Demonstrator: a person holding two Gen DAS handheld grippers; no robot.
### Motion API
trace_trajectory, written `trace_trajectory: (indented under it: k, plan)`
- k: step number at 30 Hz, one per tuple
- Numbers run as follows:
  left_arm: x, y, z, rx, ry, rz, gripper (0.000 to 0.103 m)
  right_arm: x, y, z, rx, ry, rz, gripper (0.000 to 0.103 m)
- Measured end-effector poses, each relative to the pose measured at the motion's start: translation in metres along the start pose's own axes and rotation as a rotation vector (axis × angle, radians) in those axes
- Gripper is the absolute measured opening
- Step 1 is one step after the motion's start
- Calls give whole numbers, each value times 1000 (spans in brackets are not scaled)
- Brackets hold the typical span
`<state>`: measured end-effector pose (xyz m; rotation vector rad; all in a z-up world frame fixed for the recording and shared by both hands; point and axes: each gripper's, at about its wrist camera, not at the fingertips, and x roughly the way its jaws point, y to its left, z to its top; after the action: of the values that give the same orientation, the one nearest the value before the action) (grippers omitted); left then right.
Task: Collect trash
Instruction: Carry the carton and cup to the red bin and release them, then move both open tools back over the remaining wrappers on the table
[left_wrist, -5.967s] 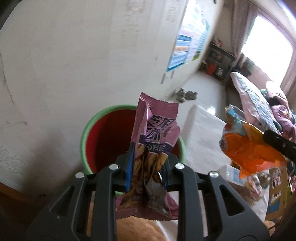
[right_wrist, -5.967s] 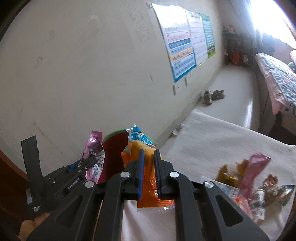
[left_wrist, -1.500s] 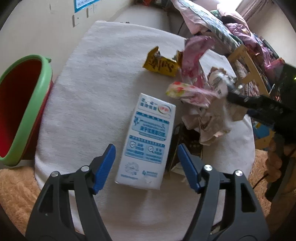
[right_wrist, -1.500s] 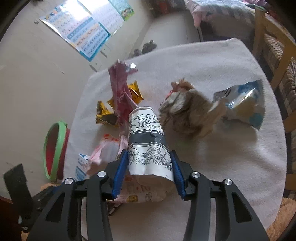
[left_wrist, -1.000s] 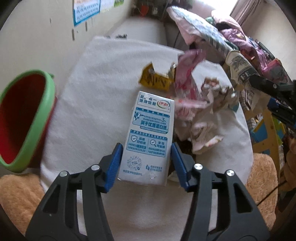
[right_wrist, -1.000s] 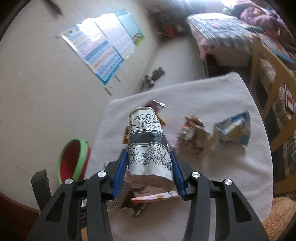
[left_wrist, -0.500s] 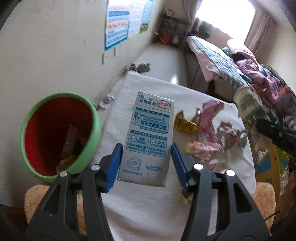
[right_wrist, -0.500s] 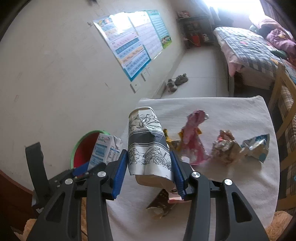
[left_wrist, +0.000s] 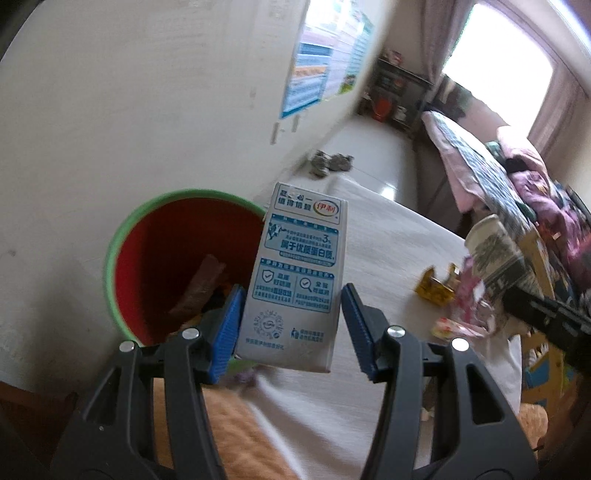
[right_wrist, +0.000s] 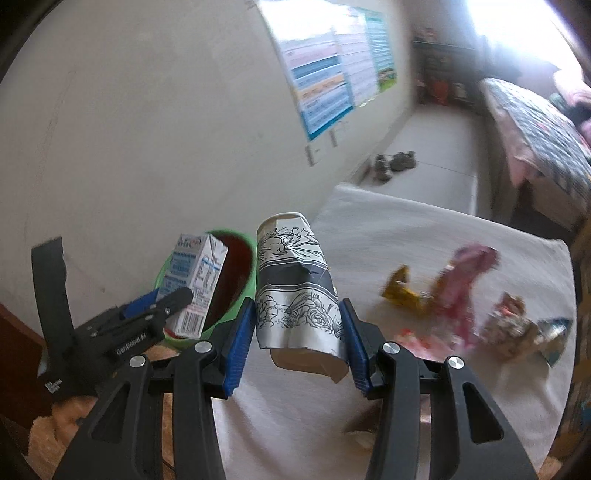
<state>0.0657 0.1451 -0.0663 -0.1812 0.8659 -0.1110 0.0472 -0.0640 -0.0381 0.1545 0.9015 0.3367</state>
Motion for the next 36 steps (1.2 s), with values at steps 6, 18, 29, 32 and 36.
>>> trace_trajectory:
  k: [6,18,29,32,36]
  plan:
    - [-8,45,9,-70,-41,61,52,37,43,12,-91,41,33,45]
    - [9,92,16,-87,2,138,52,116,103,31,-182,101,59,46]
    - [24,102,5,-112,29,139,68,129,90,29,-102,129,58,55]
    - [23,102,4,-121,35,141,68,123,85,28,-81,123,63,55]
    - [22,94,6,-112,39,136,68,112,79,30,-55,112,77,55]
